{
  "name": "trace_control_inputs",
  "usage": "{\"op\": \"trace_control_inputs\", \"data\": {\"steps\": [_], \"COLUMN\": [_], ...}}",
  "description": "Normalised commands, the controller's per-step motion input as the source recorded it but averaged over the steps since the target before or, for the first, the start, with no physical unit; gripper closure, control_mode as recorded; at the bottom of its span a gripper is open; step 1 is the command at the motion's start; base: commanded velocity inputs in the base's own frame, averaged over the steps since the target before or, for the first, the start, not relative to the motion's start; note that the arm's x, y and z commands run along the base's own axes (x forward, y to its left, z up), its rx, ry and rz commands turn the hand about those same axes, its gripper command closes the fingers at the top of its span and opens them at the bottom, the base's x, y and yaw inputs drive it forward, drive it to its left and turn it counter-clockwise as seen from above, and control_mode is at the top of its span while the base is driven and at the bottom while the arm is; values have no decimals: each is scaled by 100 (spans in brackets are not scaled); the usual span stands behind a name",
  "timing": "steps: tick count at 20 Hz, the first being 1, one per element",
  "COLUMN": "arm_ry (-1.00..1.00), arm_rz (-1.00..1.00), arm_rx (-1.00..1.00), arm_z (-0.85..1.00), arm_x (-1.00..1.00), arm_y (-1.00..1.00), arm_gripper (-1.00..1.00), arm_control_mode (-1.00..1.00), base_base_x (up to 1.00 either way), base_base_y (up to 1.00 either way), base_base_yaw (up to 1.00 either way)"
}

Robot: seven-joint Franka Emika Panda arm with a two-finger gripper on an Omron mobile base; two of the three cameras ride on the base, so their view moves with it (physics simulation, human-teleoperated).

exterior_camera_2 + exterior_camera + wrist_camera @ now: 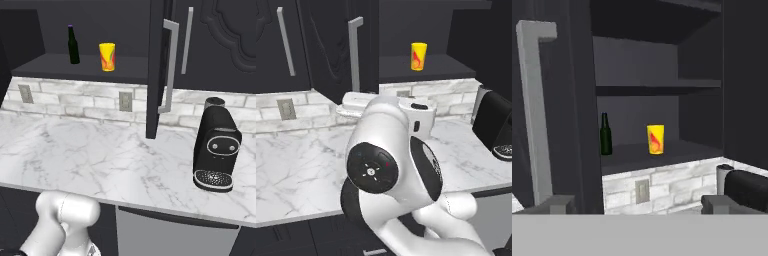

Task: Open the cabinet directly in front. Then move the beer and the cup to the dining counter with the candle on it.

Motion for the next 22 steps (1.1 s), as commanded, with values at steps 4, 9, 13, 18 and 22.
{"op": "trace_control_inputs", "data": {"steps": [4,9,13,18,22], "arm_ry": [0,2,1,0,1], "arm_rz": [33,39,39,26,24], "arm_rx": [24,14,5,0,0], "arm_z": [7,0,-2,-26,-33], "arm_x": [31,64,97,100,96], "arm_y": [-99,-85,-61,-1,49], "arm_gripper": [-100,-100,-100,-100,-100], "arm_control_mode": [-100,-100,-100,-100,-100], "base_base_x": [0,0,0,0,0], "base_base_y": [0,0,0,0,0], "base_base_yaw": [0,0,0,0,0]}}
